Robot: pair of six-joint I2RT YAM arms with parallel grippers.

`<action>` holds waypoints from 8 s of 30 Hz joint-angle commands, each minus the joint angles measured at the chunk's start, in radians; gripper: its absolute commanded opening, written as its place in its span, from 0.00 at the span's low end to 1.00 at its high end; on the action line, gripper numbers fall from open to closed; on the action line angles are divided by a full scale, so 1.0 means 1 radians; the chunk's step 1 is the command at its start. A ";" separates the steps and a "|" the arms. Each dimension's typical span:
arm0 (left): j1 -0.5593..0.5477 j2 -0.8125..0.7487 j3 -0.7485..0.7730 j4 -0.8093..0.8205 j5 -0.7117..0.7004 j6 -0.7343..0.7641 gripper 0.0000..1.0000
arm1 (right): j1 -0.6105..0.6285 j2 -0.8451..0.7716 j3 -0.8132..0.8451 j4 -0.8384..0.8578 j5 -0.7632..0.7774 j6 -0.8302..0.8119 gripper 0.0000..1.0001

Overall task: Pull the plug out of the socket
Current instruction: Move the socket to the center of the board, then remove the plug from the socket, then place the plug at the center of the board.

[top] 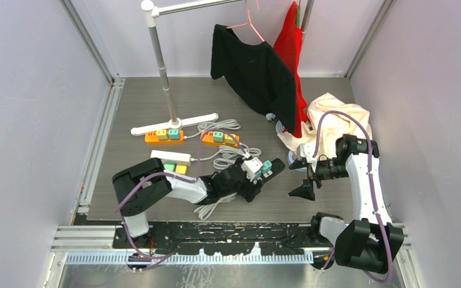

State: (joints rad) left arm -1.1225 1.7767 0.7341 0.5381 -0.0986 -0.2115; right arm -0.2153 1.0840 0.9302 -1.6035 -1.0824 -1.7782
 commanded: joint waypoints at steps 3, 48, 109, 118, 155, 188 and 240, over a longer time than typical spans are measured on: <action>-0.080 0.058 0.096 0.068 -0.230 0.067 0.81 | 0.005 -0.020 -0.004 -0.026 -0.010 -0.022 1.00; -0.085 -0.160 -0.172 0.211 0.271 0.158 0.75 | 0.414 0.088 -0.191 0.659 0.154 0.429 0.68; -0.085 -0.045 -0.195 0.303 0.153 0.140 0.00 | 0.648 0.132 -0.184 0.681 0.258 0.472 0.19; -0.085 -0.019 -0.167 0.284 0.149 0.151 0.00 | 0.677 0.144 -0.143 0.728 0.232 0.598 0.04; -0.065 0.048 -0.239 0.301 0.092 0.139 0.00 | 0.512 0.098 -0.173 0.423 0.178 0.205 0.01; -0.066 -0.284 -0.026 -0.224 0.125 0.077 0.81 | 0.198 0.031 -0.027 0.893 0.217 1.370 0.03; -0.045 -0.764 -0.156 -0.380 -0.048 -0.107 0.85 | 0.145 0.446 0.223 0.880 0.138 1.501 0.23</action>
State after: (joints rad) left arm -1.1709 1.0508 0.5789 0.1066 -0.1177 -0.3038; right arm -0.0036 1.6550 1.0824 -0.4854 -0.7322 -0.0044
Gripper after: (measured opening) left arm 0.851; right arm 0.377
